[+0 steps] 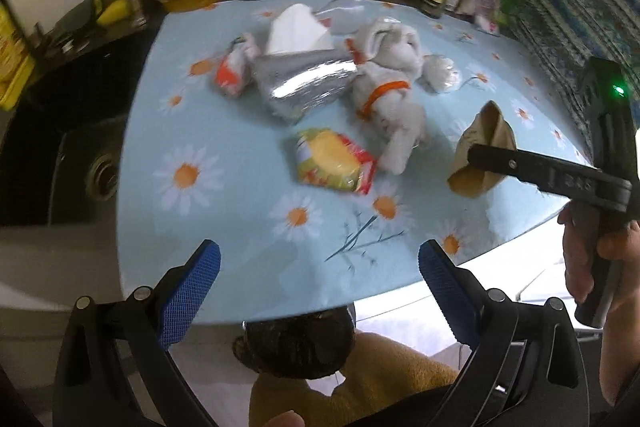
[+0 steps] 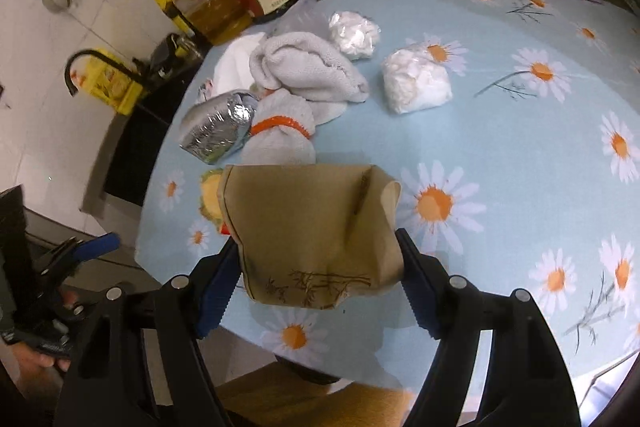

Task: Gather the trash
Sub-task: 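Grasp the yellow-red snack wrapper with the left gripper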

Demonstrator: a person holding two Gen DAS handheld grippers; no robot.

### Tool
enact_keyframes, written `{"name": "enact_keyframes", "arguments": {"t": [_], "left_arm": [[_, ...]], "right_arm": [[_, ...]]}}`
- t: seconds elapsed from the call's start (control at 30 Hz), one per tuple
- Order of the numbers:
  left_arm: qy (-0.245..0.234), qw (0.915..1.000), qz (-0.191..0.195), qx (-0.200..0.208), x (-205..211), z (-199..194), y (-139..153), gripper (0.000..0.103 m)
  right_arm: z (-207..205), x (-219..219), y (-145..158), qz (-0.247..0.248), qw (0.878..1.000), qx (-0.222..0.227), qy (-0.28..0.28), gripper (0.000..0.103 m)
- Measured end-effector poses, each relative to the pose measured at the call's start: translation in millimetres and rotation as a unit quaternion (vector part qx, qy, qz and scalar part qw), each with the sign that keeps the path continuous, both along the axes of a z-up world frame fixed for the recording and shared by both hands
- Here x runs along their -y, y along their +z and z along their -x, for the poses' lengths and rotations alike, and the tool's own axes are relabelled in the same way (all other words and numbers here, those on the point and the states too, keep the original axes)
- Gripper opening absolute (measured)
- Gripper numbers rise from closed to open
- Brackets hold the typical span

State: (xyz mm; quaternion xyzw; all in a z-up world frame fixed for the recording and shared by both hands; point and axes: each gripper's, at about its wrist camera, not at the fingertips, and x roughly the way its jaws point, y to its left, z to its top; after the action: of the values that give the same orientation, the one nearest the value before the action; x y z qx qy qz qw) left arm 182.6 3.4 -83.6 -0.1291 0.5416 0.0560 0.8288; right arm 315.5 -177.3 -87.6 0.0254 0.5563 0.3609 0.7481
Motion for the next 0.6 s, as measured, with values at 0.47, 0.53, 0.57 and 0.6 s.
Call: {"name": "enact_keyframes", "arguments": {"t": [0.47,0.53,0.57,0.6], "left_arm": [[-0.059,0.9948,-0.051,-0.066,11,-65,-46,0.096],[-0.064,0.9938,-0.053,-0.074,11,-73,-50,0.096],[-0.066,0.9934,-0.055,-0.075,10,-77,-52,0.096],[-0.067,0.993,-0.058,-0.077,10,-80,-53,0.096]], "right_arm": [[32,63,14,-0.035,0.998,0.017,-0.046,0.073],[33,70,13,-0.03,0.998,0.021,-0.05,0.073],[33,72,11,-0.029,0.998,0.02,-0.052,0.073],[33,75,9,-0.03,0.998,0.017,-0.054,0.073]]}}
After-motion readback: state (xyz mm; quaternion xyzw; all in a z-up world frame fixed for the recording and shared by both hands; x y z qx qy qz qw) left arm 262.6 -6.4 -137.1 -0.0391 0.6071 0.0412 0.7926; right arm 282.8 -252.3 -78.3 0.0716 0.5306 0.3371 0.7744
